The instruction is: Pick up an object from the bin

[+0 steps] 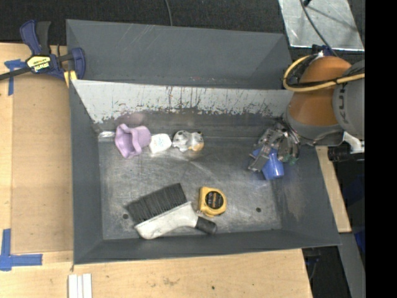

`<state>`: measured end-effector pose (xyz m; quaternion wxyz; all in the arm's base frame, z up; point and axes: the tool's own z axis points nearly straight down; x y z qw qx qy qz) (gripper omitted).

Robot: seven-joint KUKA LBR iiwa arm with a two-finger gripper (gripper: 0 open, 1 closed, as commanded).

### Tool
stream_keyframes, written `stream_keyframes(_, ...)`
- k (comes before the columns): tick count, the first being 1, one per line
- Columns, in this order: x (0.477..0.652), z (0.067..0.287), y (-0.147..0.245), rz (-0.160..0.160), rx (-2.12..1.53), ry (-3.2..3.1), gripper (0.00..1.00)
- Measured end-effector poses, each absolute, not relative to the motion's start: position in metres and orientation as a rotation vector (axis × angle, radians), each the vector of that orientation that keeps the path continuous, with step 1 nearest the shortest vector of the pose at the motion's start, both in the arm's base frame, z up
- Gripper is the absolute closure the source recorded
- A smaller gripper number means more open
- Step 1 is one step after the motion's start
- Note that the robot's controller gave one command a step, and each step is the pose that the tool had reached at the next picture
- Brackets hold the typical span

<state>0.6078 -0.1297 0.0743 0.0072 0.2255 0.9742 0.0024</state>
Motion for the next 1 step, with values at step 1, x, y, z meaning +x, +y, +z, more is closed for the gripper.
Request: stream_keyframes(1,0.5909,0.2316,-0.1392,0.0,0.911,2.997,1.0)
